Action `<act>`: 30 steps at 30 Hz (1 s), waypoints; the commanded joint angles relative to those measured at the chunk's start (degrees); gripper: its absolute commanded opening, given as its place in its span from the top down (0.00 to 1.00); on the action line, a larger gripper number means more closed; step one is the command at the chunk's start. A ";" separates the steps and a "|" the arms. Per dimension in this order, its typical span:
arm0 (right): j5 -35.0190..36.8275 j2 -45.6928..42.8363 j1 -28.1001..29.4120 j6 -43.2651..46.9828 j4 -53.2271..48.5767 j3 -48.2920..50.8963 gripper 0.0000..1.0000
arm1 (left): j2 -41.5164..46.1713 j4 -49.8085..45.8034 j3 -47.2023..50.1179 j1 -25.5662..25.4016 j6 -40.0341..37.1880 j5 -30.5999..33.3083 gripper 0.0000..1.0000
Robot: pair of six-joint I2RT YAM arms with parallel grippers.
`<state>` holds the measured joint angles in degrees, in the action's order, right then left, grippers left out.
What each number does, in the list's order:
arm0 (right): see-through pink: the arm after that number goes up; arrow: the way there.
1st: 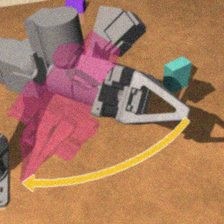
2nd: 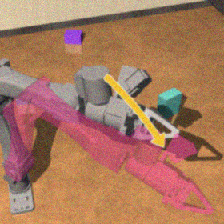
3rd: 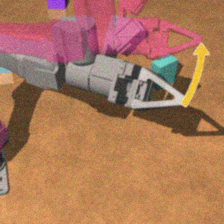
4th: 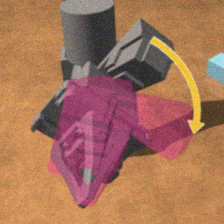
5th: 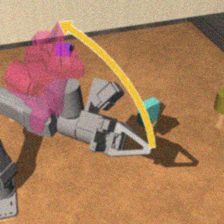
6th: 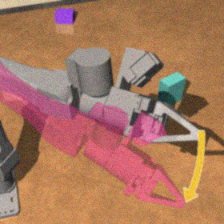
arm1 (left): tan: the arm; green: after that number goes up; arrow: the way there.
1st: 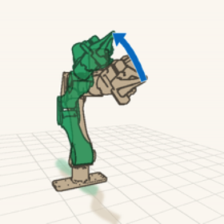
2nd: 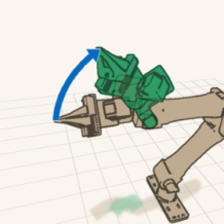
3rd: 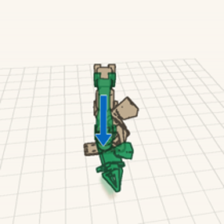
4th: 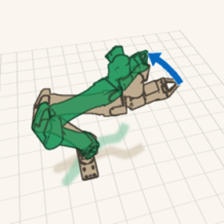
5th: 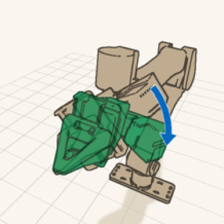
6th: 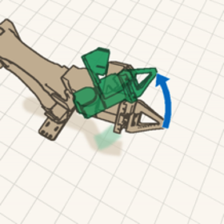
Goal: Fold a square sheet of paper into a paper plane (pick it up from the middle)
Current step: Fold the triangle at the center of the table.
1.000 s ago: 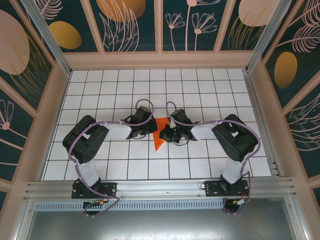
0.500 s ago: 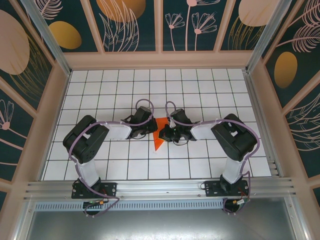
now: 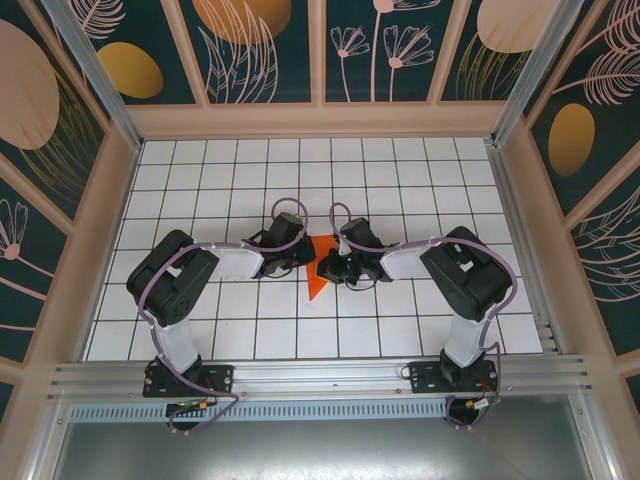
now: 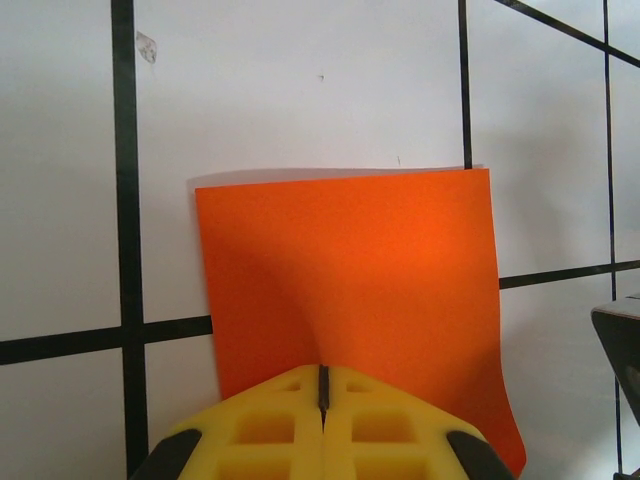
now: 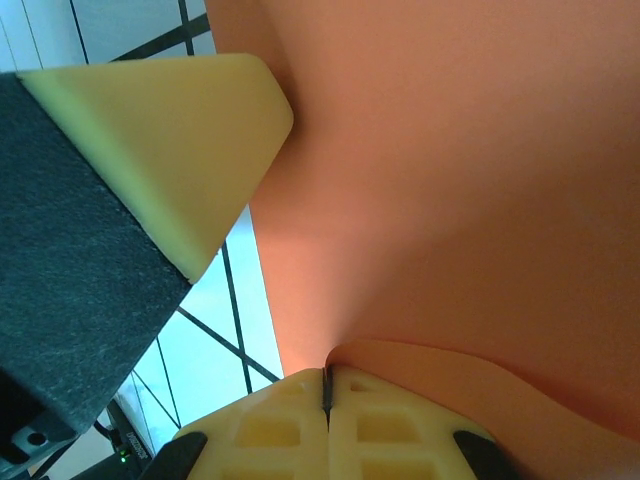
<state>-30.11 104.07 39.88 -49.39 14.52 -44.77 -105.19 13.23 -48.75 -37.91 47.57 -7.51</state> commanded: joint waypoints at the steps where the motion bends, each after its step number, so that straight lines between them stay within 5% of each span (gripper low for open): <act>1: -0.61 1.04 0.46 1.64 2.23 -1.65 0.97 | -1.98 -2.05 1.52 0.14 -0.11 -0.67 0.99; 30: 1.15 2.84 0.46 3.05 -0.96 -2.16 0.95 | 0.99 -3.88 0.65 0.26 0.73 0.99 0.95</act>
<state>-30.48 105.30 39.88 -48.23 15.11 -45.71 -105.06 13.80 -48.38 -37.91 47.64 -7.44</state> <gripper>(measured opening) 0.055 0.068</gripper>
